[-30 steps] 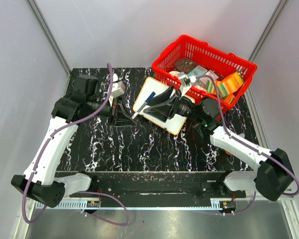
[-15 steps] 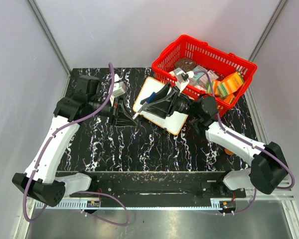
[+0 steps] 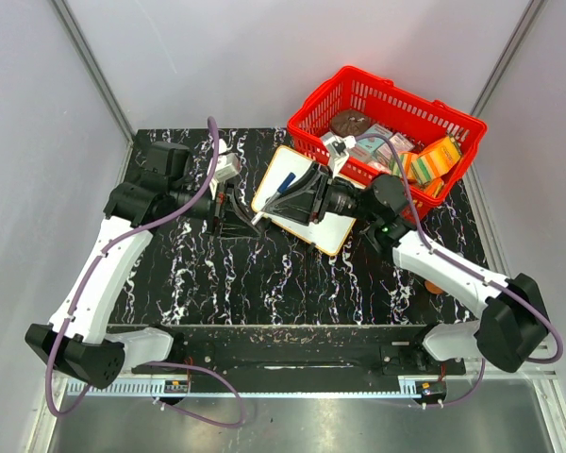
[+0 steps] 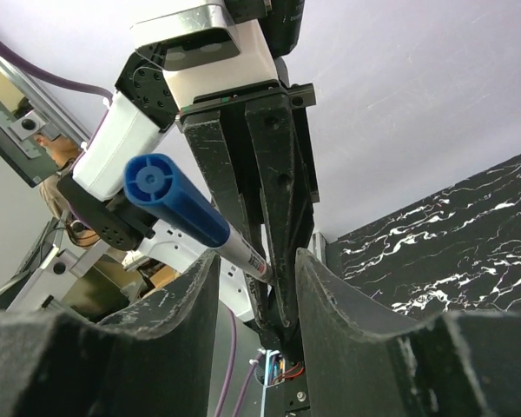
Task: Write a sentence on the whiteboard
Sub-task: Pick up the whiteboard marker at the center of the board.
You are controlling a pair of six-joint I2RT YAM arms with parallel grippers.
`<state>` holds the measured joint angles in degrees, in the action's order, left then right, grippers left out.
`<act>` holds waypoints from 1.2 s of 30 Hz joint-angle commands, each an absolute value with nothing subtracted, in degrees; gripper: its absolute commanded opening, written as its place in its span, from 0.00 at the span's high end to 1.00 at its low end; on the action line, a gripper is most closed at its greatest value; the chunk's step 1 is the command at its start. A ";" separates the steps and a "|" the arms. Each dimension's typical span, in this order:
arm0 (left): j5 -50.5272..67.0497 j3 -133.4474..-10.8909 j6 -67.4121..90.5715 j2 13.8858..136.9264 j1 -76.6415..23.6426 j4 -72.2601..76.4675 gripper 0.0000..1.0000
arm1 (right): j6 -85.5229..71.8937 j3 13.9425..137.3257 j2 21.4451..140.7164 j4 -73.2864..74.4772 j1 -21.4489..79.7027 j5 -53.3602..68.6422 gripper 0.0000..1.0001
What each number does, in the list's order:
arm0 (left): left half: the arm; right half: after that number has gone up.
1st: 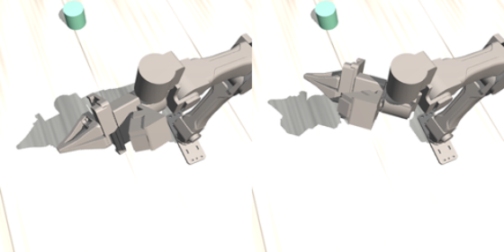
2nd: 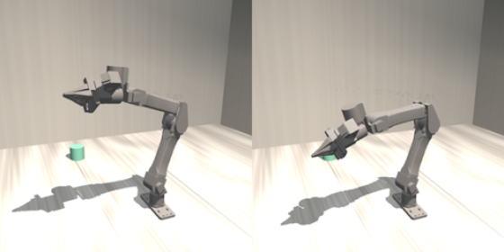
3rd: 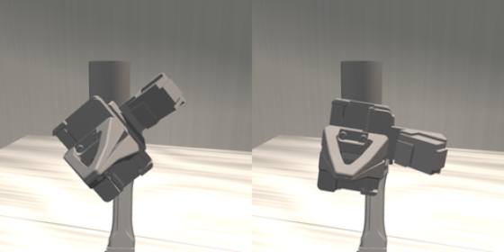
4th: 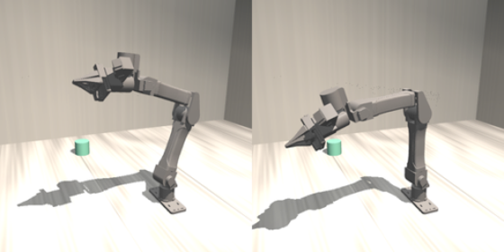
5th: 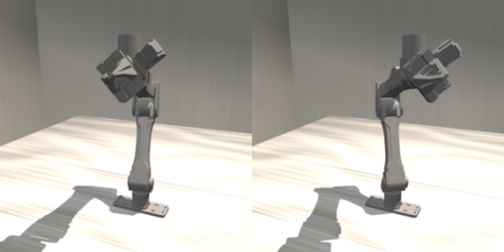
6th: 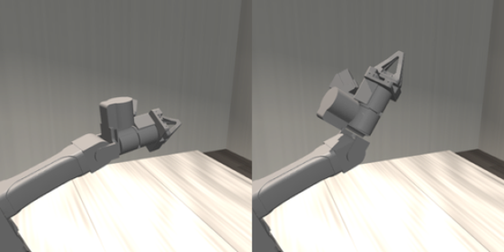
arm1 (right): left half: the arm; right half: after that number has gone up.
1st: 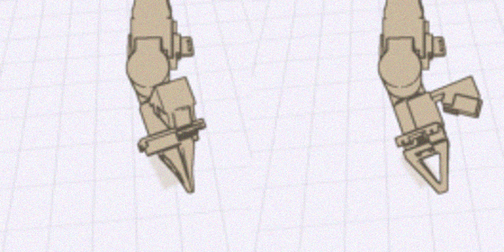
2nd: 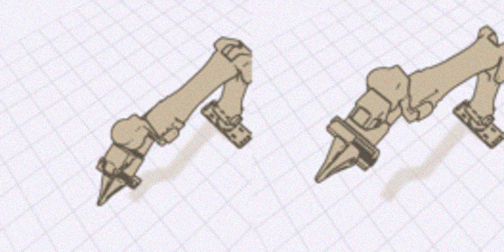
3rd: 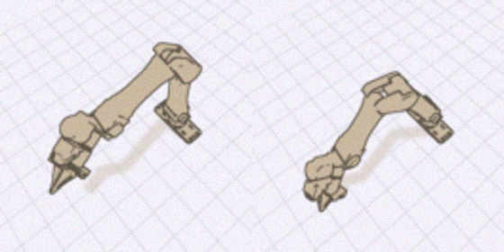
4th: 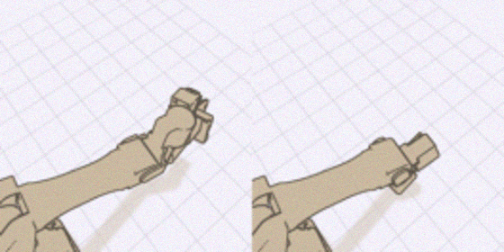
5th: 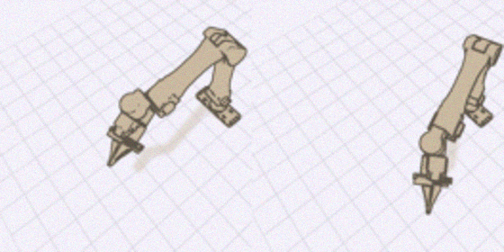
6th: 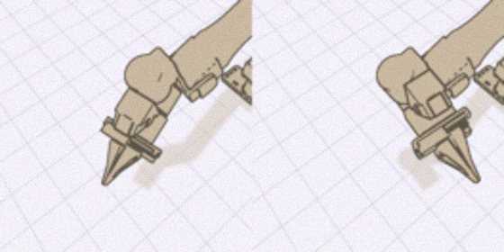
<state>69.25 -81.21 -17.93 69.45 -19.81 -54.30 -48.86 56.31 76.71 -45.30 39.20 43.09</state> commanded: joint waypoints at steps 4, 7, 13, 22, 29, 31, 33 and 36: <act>71.19 -81.74 -17.93 69.43 -19.60 -52.12 1.00 | -46.06 59.06 73.48 -43.24 38.93 42.72 0.55; 71.19 -81.56 -17.93 69.61 -19.60 -52.03 1.00 | -45.97 59.94 73.56 -42.89 38.85 42.80 0.54; 71.19 -81.30 -17.93 69.70 -19.60 -52.03 1.00 | -46.41 60.64 74.27 -42.80 38.94 42.54 0.59; 71.19 -81.30 -17.84 69.79 -19.60 -52.03 1.00 | -46.58 61.61 74.97 -39.82 38.94 41.49 1.00; 69.79 -81.21 -17.06 69.35 -19.07 -51.51 0.43 | -44.13 60.21 72.52 -37.09 38.94 38.50 1.00; 70.22 -80.60 -15.13 68.73 -17.59 -49.75 0.08 | -43.16 58.98 71.81 -36.39 38.93 37.27 1.00; 71.71 -80.25 -14.07 68.03 -15.75 -48.09 0.01 | -41.85 57.14 70.41 -35.43 38.85 35.69 1.00; 72.86 -79.63 -10.91 67.33 -13.46 -44.93 0.01 | -39.82 54.51 67.77 -32.97 38.94 32.18 1.00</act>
<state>69.63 -80.20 -14.31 69.45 -16.36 -51.53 -43.29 57.25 72.64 -35.24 39.05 37.28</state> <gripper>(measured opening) 0.985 0.045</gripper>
